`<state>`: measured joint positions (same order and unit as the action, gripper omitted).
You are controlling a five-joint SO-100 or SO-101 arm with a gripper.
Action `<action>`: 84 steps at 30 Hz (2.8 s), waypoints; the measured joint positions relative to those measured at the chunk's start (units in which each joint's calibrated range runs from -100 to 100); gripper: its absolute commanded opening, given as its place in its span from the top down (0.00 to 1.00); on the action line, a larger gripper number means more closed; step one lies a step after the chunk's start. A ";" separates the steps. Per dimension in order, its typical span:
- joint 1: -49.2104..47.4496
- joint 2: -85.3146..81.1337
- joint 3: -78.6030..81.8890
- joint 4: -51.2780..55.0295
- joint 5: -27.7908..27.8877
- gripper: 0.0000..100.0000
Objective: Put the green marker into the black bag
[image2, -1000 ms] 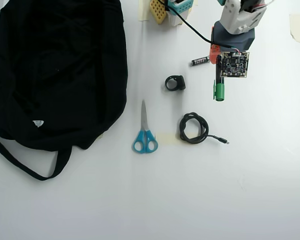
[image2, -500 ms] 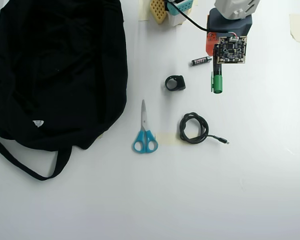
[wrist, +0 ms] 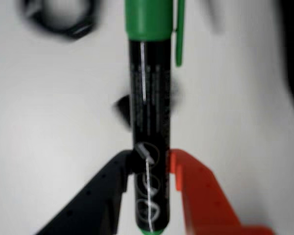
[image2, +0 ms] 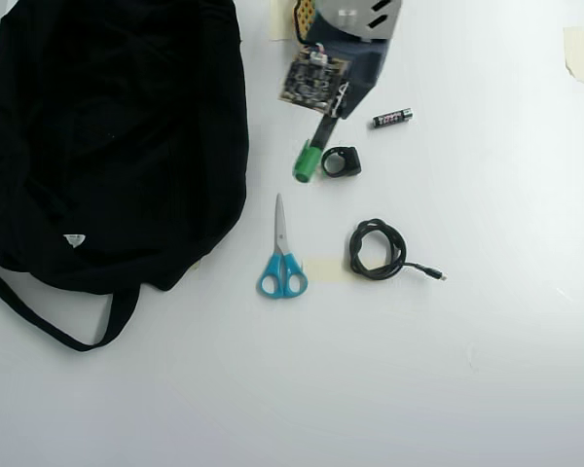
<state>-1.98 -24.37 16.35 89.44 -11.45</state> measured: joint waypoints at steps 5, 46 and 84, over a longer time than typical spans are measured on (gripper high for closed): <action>13.15 -0.08 -2.59 -0.17 0.39 0.98; -2.87 -18.76 7.86 -13.65 0.59 0.98; -12.12 -68.66 69.73 -16.66 7.81 0.98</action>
<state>-14.11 -93.03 86.08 72.78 -3.64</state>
